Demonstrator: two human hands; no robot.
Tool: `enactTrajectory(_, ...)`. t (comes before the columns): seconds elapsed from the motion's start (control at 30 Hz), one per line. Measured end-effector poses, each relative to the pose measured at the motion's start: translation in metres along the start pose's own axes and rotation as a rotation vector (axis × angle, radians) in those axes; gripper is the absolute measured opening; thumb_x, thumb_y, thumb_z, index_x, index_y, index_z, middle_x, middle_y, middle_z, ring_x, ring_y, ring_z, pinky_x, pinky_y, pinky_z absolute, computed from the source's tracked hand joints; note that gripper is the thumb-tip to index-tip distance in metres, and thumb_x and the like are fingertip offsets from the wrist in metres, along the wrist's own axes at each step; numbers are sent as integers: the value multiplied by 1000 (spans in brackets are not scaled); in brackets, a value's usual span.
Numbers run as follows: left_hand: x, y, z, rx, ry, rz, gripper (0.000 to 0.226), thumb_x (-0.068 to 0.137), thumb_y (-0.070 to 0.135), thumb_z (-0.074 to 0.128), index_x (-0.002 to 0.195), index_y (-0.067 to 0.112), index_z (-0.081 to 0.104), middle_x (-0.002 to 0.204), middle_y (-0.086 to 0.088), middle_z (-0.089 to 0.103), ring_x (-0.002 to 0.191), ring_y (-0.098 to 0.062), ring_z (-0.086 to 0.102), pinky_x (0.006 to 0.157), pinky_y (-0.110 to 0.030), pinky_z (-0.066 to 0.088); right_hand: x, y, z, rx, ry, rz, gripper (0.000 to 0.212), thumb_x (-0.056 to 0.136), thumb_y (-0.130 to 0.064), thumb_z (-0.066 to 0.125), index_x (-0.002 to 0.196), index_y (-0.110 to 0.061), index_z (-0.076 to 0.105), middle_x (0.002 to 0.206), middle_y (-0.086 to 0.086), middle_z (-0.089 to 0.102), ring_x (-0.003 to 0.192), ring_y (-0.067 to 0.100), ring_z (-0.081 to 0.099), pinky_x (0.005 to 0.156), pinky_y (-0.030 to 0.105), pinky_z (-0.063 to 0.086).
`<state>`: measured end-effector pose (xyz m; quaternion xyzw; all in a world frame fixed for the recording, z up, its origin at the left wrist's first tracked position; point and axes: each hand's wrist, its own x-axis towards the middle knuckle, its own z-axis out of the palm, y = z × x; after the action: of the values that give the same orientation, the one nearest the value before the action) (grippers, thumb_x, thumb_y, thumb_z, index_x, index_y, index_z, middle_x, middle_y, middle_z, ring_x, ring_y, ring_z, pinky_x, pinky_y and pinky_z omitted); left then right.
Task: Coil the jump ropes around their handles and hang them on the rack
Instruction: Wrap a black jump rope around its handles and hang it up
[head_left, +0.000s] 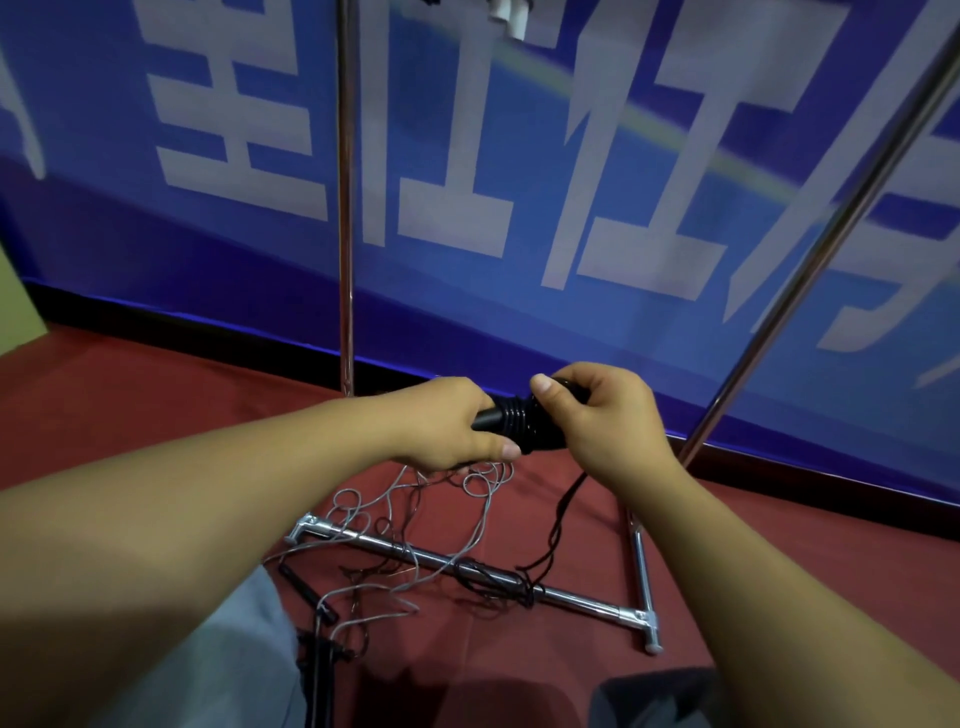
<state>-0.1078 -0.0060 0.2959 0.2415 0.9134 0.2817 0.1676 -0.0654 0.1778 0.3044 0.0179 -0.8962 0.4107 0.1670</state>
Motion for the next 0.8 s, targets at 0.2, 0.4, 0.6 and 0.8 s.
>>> enactTrajectory(0.2,-4,11,-1,297,97,73,37,88,58,65,77,23,55,65,3,58,56,-15,53,56,-31,42,-3,0,-4,-63,30,0,23,93,-37,67,75,-24,70,69,-6,68,65,4,59,57,17,41)
enactTrajectory(0.4,-12,15,-6,519,142,164,37,88,65,59,79,31,46,69,8,55,62,-9,51,55,-30,35,-3,2,-10,4,21,27,15,88,-34,74,74,-30,71,82,-8,69,79,6,63,71,23,47)
enactTrajectory(0.6,-16,8,-4,623,185,266,38,86,69,56,90,32,50,68,10,51,67,-15,50,59,-31,34,-4,-2,-18,323,-164,185,7,81,-16,82,81,-15,75,71,-1,73,67,12,68,69,26,55)
enactTrajectory(0.8,-23,12,-3,632,264,375,48,82,73,54,99,29,58,77,6,64,75,-19,60,60,-32,30,-1,-4,-19,537,-213,344,7,83,-8,75,82,-14,71,64,-1,67,57,11,61,59,25,51)
